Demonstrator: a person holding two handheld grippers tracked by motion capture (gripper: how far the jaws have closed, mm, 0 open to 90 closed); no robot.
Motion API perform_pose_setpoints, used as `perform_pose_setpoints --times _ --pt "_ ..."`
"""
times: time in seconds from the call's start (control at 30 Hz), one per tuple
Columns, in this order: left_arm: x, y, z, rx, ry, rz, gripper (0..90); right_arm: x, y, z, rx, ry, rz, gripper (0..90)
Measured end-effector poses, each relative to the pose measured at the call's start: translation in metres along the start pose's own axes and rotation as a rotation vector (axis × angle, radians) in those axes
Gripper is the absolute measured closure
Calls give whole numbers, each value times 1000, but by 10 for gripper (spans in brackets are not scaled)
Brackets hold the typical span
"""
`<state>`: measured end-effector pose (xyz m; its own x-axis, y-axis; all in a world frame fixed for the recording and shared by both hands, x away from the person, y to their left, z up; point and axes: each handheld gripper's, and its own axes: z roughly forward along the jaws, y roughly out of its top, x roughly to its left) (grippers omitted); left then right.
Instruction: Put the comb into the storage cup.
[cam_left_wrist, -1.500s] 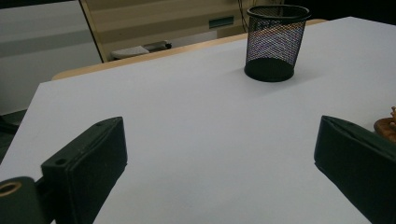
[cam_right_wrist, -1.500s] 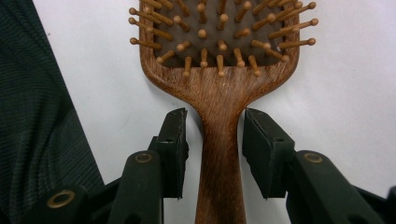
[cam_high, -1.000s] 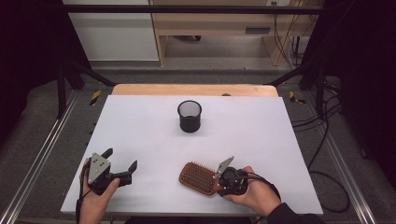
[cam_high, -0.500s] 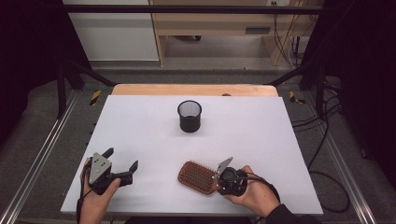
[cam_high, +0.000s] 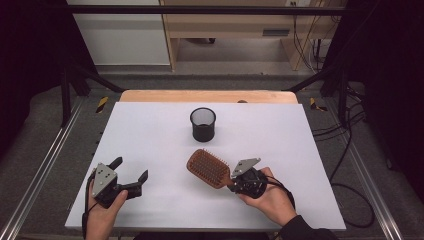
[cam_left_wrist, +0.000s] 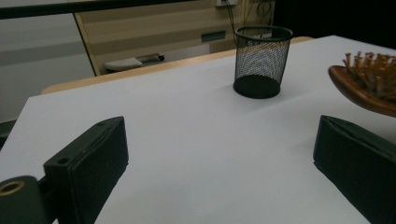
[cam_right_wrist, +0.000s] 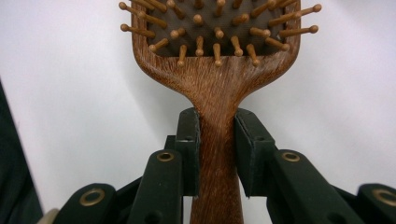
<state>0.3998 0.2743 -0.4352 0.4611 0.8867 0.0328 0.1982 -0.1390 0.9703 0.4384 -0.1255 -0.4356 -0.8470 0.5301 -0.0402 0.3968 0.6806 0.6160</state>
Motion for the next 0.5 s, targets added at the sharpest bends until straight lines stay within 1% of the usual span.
perform_pose_setpoints --times 0.03,0.07,0.13,0.17,0.2,0.27,0.3,0.33,0.37,0.43,0.5 --pt "-1 1 0 -11 -9 -9 36 -2 1 -1 -33 -7 6 726" --pt "-2 2 -1 -23 -23 -26 36 -3 2 -1 -56 -8 5 726" --pt "-6 4 0 -43 -63 -61 37 -6 4 -2 -117 -12 24 727" --pt "-9 7 2 -54 -76 -78 37 -7 5 -3 -143 -18 32 726" --pt "-11 9 3 -58 -96 -87 41 -8 6 -4 -181 -19 37 727" --pt "-20 18 9 -64 -147 -98 43 -9 7 -7 -232 -19 49 727" --pt "-24 22 12 -65 -170 -94 44 -9 7 -8 -254 -19 47 726" --pt "-29 27 16 -65 -197 -100 44 -8 8 -9 -274 -18 48 726" --pt "-32 31 19 -66 -218 -110 45 -6 8 -10 -290 -18 49 727" --pt "-44 42 28 -64 -284 -132 45 -2 9 -11 -315 -28 44 727" --pt "-53 51 38 -62 -333 -151 46 2 9 -13 -338 -35 43 726"
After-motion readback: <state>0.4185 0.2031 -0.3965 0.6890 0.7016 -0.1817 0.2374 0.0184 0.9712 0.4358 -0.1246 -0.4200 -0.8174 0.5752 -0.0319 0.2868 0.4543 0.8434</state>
